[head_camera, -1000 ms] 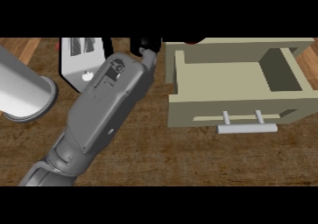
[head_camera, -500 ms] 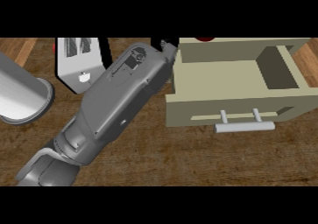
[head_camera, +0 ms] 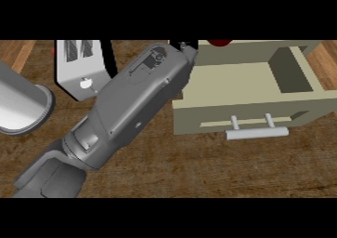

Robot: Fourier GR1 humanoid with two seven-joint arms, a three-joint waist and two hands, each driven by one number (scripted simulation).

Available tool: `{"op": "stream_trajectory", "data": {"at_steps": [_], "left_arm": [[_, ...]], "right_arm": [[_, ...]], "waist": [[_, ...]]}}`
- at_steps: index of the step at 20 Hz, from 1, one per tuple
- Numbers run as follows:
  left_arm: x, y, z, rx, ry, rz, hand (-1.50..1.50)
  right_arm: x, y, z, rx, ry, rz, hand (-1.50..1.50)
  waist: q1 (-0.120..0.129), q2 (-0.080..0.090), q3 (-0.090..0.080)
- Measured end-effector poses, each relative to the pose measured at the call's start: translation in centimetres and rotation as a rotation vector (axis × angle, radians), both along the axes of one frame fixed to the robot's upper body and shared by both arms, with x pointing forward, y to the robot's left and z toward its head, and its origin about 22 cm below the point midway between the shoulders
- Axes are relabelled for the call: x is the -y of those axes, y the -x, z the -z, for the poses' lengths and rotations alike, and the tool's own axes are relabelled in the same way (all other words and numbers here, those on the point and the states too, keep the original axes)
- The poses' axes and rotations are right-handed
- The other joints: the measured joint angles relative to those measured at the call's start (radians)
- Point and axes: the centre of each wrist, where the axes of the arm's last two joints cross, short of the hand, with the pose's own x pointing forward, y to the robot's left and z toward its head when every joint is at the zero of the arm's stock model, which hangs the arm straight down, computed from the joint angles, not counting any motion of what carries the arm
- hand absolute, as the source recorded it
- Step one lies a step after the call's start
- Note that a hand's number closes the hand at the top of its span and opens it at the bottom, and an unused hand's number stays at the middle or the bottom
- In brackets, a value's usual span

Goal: Pick up the can, place it into the drawer and close the drawer

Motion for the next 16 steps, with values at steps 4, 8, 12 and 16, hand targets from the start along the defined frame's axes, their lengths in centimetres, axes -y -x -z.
{"op": "stream_trajectory", "data": {"at_steps": [4, 8, 12, 16], "left_arm": [[-0.2, -0.4, 1.0, -0.024, -0.017, -0.002, 1.50], [-0.2, -0.6, 2.1, -0.032, -0.050, -0.023, -1.50], [0.0, -0.5, 2.5, -0.041, -0.073, -0.048, -1.50], [0.2, -0.4, 2.9, -0.047, -0.083, -0.087, -1.50]], "right_arm": [[-0.1, -0.3, -0.3, 0.002, 0.003, -0.004, -1.50], [-0.4, -0.5, -0.5, 0.008, 0.000, -0.012, -1.50], [-0.5, -0.8, -0.1, 0.006, -0.007, -0.014, -1.50], [-0.8, -1.1, -0.4, 0.008, -0.011, -0.025, -1.50]], "waist": [[-0.001, 0.002, 0.000], [-0.013, 0.005, 0.000], [-0.017, 0.005, 0.001], [-0.024, 0.007, 0.001]]}}
